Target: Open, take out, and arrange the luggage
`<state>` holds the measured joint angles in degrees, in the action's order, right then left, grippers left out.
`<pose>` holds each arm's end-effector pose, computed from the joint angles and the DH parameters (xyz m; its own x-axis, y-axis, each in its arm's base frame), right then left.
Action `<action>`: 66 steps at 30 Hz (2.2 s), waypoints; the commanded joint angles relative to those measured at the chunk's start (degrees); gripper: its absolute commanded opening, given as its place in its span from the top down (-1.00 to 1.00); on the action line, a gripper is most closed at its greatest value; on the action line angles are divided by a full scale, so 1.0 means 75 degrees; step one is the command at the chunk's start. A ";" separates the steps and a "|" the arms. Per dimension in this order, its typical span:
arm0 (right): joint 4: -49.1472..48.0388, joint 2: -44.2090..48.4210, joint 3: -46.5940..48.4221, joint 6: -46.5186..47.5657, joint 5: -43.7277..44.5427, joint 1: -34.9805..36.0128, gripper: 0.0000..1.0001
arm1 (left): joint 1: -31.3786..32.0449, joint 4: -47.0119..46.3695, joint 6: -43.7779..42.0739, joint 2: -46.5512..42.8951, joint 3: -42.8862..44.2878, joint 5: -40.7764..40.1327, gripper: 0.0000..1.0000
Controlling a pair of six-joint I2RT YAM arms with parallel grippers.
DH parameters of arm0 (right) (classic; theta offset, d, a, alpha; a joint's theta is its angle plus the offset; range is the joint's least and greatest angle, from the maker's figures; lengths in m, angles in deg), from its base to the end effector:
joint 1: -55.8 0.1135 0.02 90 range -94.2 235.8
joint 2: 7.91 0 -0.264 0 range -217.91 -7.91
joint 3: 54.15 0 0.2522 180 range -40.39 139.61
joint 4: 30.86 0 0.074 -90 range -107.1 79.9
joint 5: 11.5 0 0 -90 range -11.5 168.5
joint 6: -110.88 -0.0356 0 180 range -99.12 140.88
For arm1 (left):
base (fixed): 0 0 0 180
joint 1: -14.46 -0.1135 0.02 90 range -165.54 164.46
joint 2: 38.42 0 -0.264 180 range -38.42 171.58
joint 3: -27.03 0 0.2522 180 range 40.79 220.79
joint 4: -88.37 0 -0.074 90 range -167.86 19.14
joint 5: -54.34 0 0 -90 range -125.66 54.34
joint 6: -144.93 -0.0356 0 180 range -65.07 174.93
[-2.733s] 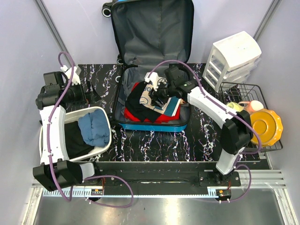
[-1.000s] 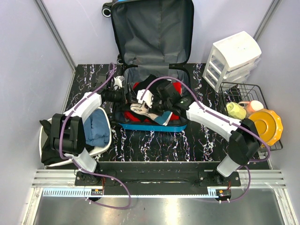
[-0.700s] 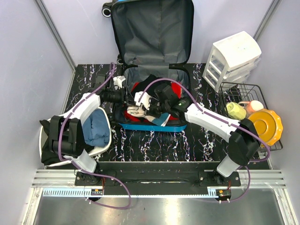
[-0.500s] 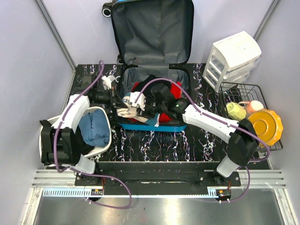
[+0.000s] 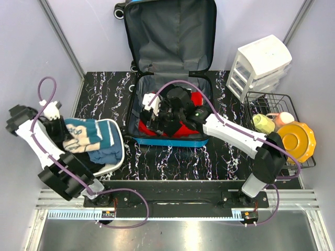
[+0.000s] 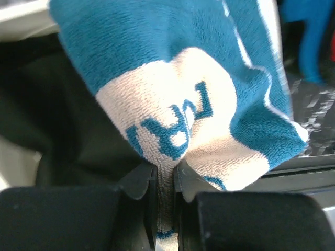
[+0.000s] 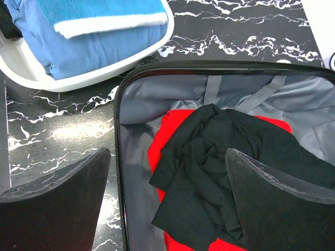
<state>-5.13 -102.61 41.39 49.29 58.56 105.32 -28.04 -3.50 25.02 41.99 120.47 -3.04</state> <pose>0.2448 0.3055 0.3351 0.1954 -0.4600 -0.8662 -0.9356 0.1775 -0.3053 0.1962 0.1537 0.3302 -0.8504 -0.2096 -0.4826 -0.0494 0.9450 -0.3233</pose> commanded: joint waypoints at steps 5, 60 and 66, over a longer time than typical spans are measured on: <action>0.0209 -0.0135 0.0042 -0.0389 -0.0059 -0.0028 -1.00 | -0.2803 0.1839 -0.3627 0.0188 -0.0312 -0.1642 1.00; 0.2095 -0.0300 0.0486 -0.1443 -0.0060 -0.2348 -0.99 | 0.1940 -0.1856 -0.0430 0.1024 -0.1848 -0.3469 -0.62; 0.2448 -0.0217 0.0663 -0.1689 0.0409 -0.3086 -0.96 | 0.1741 -0.1023 -0.0476 -0.0265 -0.0676 -0.4034 -0.98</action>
<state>11.22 -105.47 43.51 38.38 58.99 84.88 -14.03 -11.76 21.98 47.76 107.97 -31.08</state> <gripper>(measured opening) 0.983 0.881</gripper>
